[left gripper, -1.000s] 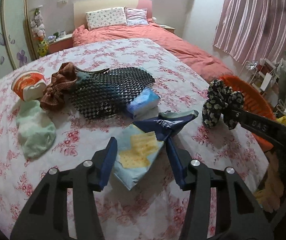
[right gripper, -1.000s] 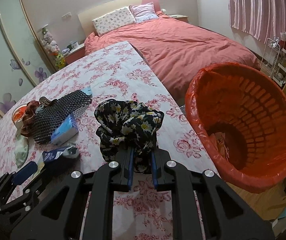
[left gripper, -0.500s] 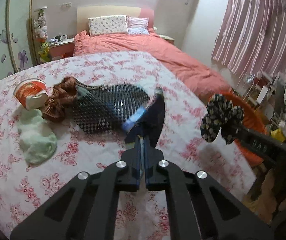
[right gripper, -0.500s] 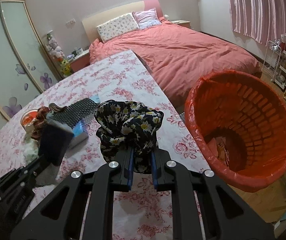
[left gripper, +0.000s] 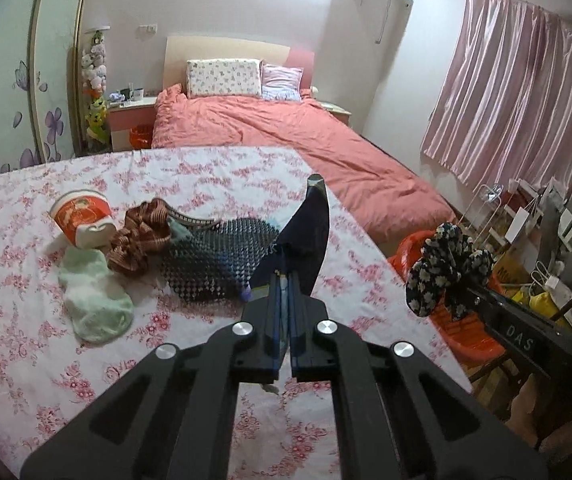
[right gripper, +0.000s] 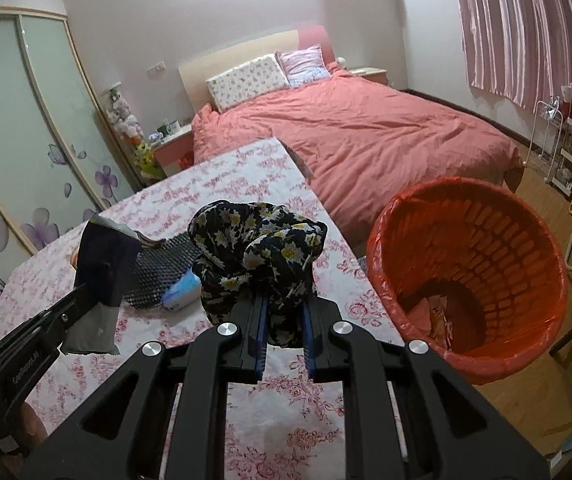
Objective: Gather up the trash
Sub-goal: 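Grasp the blue-and-white packet with the left tool while the right tool holds the scrunchie, then drop the packet and scrunchie into the orange basket by opening both tools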
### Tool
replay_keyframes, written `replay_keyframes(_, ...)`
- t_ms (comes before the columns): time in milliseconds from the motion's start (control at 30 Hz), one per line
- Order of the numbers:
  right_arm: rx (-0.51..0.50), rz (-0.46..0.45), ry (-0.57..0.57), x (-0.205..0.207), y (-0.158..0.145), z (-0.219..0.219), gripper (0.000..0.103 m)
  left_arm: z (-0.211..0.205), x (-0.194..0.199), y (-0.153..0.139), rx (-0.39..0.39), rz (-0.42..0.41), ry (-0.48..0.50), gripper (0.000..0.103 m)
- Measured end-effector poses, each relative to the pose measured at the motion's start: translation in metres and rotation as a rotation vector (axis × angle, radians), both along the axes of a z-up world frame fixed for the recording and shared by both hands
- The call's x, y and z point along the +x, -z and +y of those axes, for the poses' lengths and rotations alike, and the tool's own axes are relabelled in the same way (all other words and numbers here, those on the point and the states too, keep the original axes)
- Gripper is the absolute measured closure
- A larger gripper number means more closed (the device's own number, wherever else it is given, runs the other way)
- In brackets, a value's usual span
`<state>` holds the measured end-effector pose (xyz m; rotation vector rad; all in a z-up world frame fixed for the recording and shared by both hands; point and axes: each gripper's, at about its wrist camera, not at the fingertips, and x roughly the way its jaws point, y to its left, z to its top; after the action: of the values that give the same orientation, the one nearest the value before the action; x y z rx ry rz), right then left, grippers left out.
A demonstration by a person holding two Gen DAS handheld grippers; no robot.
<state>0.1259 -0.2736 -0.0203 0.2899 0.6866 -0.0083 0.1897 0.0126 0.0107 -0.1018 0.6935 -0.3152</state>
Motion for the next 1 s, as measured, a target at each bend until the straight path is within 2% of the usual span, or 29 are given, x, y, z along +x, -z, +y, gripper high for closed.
replay_keyframes(267, -0.004, -0.046, 0.004, -0.013, -0.013, -0.005, 0.089, -0.006, -0.010, -0.023, -0.024, -0.037, 0.005, 0.098)
replay_keyframes(533, -0.011, -0.091, 0.028, -0.025, -0.021, -0.021, 0.089, -0.027, -0.017, -0.033, -0.034, -0.051, 0.031, 0.098)
replay_keyframes(833, -0.007, -0.137, 0.107, -0.038, -0.026, -0.063, 0.089, -0.073, -0.020, -0.041, -0.058, -0.054, 0.108, 0.098)
replay_keyframes(1000, 0.012, -0.146, 0.172, -0.042, -0.022, -0.091, 0.089, -0.115, -0.021, -0.044, -0.060, -0.059, 0.185, 0.098)
